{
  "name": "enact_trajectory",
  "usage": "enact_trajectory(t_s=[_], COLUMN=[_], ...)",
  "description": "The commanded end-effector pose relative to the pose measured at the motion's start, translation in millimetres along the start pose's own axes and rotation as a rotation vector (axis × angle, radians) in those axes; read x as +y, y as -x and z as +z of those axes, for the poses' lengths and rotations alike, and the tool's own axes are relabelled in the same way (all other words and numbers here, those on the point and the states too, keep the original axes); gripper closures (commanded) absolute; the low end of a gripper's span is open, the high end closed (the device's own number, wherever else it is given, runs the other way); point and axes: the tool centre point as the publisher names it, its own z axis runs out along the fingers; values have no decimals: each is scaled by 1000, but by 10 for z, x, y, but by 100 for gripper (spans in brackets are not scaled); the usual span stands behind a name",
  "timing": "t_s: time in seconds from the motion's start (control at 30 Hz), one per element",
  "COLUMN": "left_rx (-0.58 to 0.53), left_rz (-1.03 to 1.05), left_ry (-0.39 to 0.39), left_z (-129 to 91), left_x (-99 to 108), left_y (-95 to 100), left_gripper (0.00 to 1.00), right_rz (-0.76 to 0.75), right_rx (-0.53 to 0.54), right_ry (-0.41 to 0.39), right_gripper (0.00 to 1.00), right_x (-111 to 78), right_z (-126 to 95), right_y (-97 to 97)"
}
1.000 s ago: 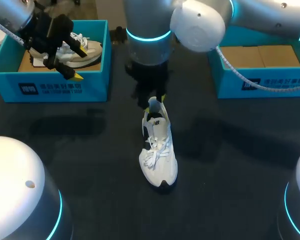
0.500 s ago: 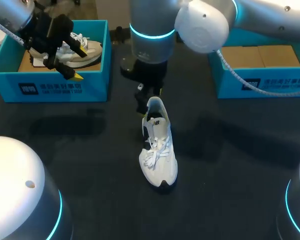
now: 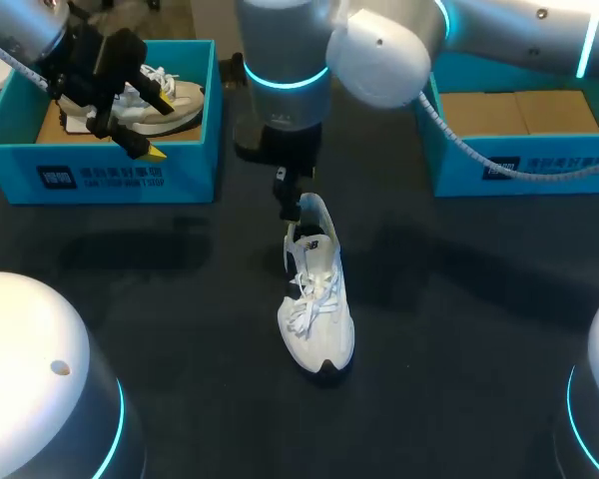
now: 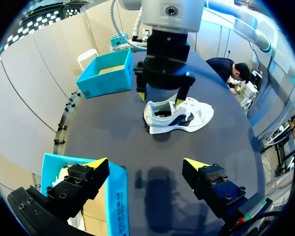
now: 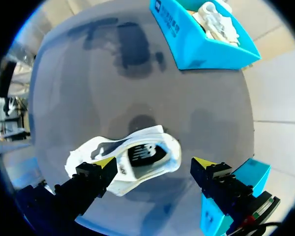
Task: Take the shoe out of the shoebox, open the shoe tongue, remove and reinsert the insole, then place the shoe into the shoebox
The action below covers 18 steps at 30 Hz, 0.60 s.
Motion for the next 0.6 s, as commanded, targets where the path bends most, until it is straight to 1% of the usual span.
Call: enact_trajectory(t_s=[0.03,0.07,0.17,0.3,0.43,0.6], left_rx=[-1,-1,-1,-1,-1,-1], left_rz=[1,1,1,1,1,1], left_ry=[2,2,2,2,2,2], left_z=[-5,-5,-5,-5,-5,-5], left_x=[2,2,2,2,2,2], left_y=[-10,-10,-10,-10,-10,-10], left_gripper=[0,0,0,0,0,0], right_rz=[-52,-61,-88,-119,-159,-169], right_rx=[-16,-21,-33,-45,-51,-29], right_ry=[-4,-21,-18,7,5,11], right_gripper=[0,0,0,0,0,0], right_x=[66,64,9,-65,-90,-109], right_z=[94,102,131,194,335,511], right_y=[54,68,101,136,175,209])
